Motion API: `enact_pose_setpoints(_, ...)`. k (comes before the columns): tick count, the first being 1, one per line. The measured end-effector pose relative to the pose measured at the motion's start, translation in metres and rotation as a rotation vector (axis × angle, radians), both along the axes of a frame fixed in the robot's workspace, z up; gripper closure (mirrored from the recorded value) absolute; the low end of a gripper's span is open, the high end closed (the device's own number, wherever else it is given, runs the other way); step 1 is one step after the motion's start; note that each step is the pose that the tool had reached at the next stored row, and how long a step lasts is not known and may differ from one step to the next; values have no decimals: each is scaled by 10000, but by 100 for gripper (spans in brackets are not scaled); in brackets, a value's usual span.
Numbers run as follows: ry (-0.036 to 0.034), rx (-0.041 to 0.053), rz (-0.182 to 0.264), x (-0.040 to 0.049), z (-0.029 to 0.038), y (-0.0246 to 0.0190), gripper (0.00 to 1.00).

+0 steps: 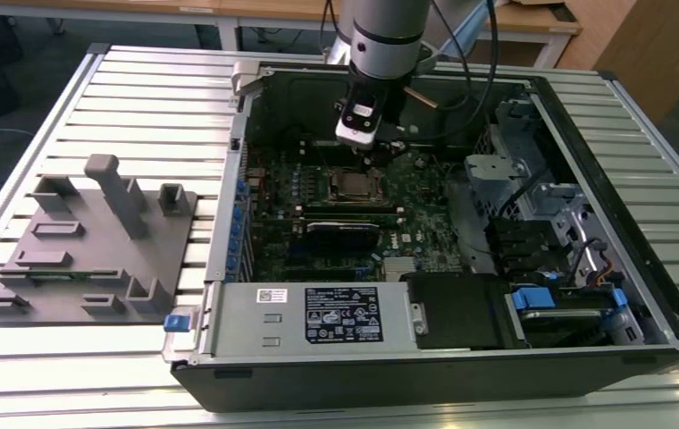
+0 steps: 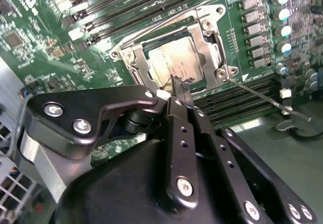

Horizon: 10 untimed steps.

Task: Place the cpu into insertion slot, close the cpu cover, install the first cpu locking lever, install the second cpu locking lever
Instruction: 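Close the cpu cover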

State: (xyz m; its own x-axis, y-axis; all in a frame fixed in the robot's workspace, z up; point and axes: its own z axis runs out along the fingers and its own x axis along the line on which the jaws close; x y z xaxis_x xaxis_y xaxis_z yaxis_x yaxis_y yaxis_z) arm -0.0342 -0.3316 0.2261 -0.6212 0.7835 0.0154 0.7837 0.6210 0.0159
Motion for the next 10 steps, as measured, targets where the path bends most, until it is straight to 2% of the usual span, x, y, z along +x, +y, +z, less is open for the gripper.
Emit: enact_pose_setpoints(10,0,7,1697,0,-5,0,90)
